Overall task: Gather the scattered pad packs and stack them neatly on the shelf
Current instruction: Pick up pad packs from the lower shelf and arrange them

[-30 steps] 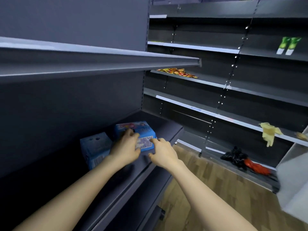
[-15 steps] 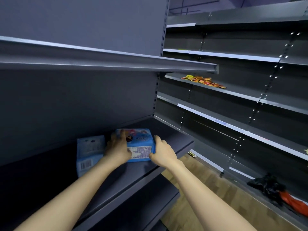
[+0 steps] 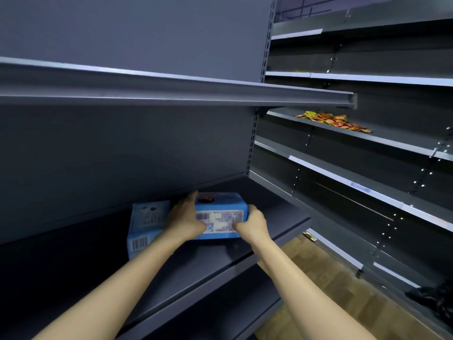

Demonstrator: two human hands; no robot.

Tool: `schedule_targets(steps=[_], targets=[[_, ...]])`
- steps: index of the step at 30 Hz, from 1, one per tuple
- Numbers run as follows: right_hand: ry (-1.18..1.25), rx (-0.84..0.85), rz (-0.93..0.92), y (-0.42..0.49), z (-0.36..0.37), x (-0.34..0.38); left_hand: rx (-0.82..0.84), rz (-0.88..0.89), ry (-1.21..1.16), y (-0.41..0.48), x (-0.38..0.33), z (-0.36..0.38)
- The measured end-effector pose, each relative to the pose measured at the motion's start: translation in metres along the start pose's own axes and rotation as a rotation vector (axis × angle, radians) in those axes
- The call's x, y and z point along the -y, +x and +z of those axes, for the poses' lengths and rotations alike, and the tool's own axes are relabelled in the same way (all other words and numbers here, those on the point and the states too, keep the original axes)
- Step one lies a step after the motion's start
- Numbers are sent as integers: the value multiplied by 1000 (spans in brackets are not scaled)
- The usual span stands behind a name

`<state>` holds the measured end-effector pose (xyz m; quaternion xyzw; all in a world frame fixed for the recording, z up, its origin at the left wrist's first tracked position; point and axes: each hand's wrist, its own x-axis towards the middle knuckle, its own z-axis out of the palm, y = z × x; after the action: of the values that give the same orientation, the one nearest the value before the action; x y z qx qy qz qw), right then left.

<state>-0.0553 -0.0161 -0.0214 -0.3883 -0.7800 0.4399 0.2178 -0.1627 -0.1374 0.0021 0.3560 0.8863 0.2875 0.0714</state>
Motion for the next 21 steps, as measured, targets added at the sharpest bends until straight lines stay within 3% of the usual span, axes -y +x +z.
schedule_targets(steps=[8, 12, 15, 21], targets=[[212, -209, -45, 8, -22, 17, 9, 159, -389, -10, 0, 3], [176, -325, -33, 8, -34, 27, 13, 228, -266, -14, -4, 11], [137, -294, -17, 6, -35, 33, -127, 212, -222, -14, -6, 14], [159, -280, 5, 2, -39, 36, -142, 175, -372, -11, -11, 10]])
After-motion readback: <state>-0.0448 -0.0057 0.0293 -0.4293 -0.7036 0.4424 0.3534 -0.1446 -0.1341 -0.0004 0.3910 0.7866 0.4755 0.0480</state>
